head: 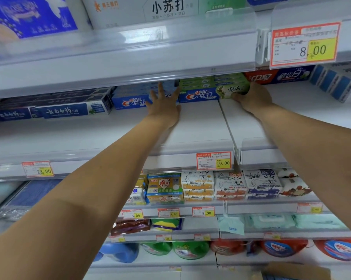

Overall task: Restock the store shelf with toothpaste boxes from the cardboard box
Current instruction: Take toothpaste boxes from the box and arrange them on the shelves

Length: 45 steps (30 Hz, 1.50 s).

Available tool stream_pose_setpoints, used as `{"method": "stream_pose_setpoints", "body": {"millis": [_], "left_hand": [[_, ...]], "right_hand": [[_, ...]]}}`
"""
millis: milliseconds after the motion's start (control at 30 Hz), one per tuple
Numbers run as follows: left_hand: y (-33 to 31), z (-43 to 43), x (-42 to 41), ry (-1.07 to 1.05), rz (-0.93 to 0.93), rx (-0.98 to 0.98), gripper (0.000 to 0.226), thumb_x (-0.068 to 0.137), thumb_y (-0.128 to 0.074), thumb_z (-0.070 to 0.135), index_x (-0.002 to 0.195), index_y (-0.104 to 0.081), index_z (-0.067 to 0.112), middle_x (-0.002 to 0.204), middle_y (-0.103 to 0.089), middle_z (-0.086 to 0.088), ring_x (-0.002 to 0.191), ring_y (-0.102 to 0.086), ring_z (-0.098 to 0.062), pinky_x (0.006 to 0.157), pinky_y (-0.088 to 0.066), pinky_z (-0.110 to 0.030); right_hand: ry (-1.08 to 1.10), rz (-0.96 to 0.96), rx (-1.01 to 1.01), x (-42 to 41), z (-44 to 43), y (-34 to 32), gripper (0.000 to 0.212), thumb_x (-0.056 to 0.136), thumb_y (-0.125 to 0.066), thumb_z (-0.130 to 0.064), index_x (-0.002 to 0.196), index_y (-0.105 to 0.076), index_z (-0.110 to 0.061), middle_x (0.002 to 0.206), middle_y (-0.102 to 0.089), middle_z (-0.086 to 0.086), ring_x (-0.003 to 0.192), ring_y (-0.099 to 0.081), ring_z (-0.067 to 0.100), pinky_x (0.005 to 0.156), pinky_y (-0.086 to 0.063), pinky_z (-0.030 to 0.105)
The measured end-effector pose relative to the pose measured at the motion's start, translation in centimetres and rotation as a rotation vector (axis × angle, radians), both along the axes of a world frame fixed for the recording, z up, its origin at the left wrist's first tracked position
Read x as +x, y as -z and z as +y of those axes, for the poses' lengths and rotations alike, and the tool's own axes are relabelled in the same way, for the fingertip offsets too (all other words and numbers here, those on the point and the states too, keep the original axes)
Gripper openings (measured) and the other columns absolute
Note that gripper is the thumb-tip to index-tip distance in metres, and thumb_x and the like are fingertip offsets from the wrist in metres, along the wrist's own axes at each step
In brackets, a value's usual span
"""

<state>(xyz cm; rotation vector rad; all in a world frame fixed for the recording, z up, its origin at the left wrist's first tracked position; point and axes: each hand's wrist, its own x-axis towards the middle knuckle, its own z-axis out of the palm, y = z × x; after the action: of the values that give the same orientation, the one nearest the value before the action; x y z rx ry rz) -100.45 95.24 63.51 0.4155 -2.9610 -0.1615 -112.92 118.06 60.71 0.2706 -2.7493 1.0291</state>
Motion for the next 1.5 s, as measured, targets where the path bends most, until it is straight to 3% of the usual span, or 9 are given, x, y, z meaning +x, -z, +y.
{"method": "stream_pose_setpoints", "body": {"millis": [633, 1067, 1400, 1500], "left_hand": [[0.2, 0.4, 0.1, -0.069, -0.024, 0.001, 0.060, 0.101, -0.030, 0.043, 0.150, 0.005, 0.038, 0.158, 0.014, -0.011, 0.142, 0.011, -0.045, 0.113, -0.012, -0.061], [-0.1, 0.3, -0.1, 0.022, -0.022, -0.160, 0.063, 0.099, -0.026, 0.050, 0.151, 0.004, 0.031, 0.157, 0.017, -0.015, 0.141, 0.022, -0.040, 0.115, 0.008, -0.049], [-0.3, 0.9, 0.2, 0.021, -0.054, -0.061, 0.066, 0.100, -0.029, 0.046, 0.151, 0.009, 0.028, 0.157, 0.016, -0.015, 0.143, 0.019, -0.036, 0.116, 0.001, -0.048], [-0.8, 2.7, 1.1, -0.020, -0.072, 0.030, 0.073, 0.099, -0.037, 0.036, 0.151, 0.011, 0.018, 0.157, 0.014, -0.016, 0.145, 0.012, -0.035, 0.117, -0.006, -0.047]], "right_hand": [[-0.005, 0.031, 0.014, 0.0, -0.1, 0.2, 0.048, 0.086, -0.060, -0.047, 0.122, -0.057, -0.015, 0.120, -0.063, 0.009, 0.110, -0.058, 0.032, 0.088, -0.045, 0.036], [0.026, 0.042, 0.007, 0.2, -0.2, 0.1, 0.043, 0.091, -0.058, -0.038, 0.124, -0.054, -0.012, 0.123, -0.061, 0.011, 0.112, -0.056, 0.032, 0.086, -0.042, 0.032], [0.007, 0.020, -0.003, 0.9, 0.0, -0.4, 0.042, 0.090, -0.058, -0.037, 0.125, -0.055, -0.015, 0.123, -0.062, 0.009, 0.113, -0.056, 0.031, 0.087, -0.042, 0.033], [-0.065, -0.068, -0.102, 2.3, 0.4, -2.0, 0.047, 0.089, -0.062, -0.032, 0.131, -0.052, -0.014, 0.126, -0.060, 0.007, 0.114, -0.055, 0.026, 0.090, -0.042, 0.030]]}}
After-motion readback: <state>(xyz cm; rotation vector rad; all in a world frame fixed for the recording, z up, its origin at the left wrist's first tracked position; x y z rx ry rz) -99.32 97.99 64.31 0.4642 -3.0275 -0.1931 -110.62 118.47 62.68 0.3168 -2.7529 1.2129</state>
